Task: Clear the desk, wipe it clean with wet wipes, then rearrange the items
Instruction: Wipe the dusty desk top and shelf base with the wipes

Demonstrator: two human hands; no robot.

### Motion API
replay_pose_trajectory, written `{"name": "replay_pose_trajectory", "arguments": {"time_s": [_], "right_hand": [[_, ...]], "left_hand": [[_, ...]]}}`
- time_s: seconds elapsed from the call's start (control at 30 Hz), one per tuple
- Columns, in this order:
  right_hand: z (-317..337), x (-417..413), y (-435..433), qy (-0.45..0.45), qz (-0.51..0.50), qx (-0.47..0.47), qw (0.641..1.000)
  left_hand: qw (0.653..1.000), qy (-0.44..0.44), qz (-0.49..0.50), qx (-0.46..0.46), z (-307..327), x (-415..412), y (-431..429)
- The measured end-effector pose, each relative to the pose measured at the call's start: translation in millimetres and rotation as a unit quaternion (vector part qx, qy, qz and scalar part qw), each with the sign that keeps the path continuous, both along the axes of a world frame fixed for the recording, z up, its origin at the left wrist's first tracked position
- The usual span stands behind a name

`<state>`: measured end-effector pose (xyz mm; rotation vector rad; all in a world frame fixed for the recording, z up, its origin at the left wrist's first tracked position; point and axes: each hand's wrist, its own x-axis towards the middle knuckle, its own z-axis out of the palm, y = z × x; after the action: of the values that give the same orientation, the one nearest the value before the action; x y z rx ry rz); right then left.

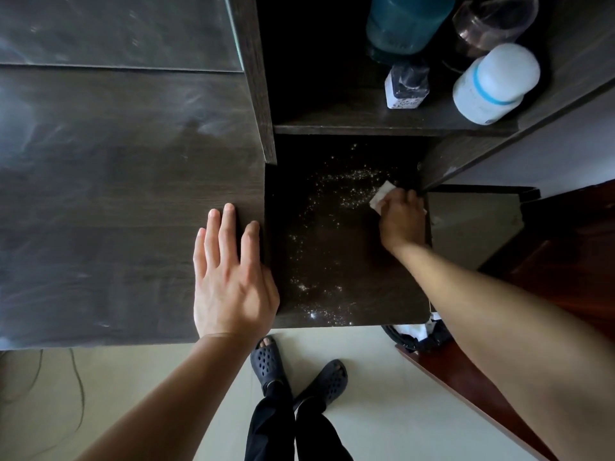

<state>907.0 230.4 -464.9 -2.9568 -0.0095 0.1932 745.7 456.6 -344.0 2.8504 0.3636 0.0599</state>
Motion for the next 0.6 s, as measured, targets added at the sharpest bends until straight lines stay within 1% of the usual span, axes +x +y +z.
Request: {"name": "replay_pose_trajectory", "arguments": {"time_s": [0.03, 0.1, 0.13, 0.2, 0.3, 0.37, 0.47, 0.6], "right_hand": [[1, 11, 6, -0.003, -0.04, -0.004, 0.999], [3, 13, 14, -0.013, -0.063, -0.001, 0.998], [2, 4, 13, -0.009, -0.049, 0.008, 0.999], [2, -23, 7, -0.007, 0.018, 0.027, 0.999], [4, -43, 0, -0.009, 0.08, 0.02, 0.997], [3, -28, 5, -0.002, 0.101, 0.0, 0.995], [2, 11, 11, 0.022, 0.109, 0.01, 0.994], [2, 51, 14, 0.079, 0.046, 0.047, 0.995]], "left_hand": [[1.0, -0.001, -0.001, 0.0, 0, 0, 0], [1.0, 0.002, -0.003, 0.0, 1, 1, 0], [1.0, 0.004, -0.005, -0.001, 1, 1, 0], [1.0, 0.005, -0.007, -0.003, 1, 1, 0], [1.0, 0.006, -0.011, -0.004, 2, 1, 0], [1.0, 0.005, -0.012, -0.002, 1, 1, 0], [1.0, 0.002, -0.012, -0.003, 0, 1, 1], [1.0, -0.005, -0.01, 0.001, -1, 1, 1]]}}
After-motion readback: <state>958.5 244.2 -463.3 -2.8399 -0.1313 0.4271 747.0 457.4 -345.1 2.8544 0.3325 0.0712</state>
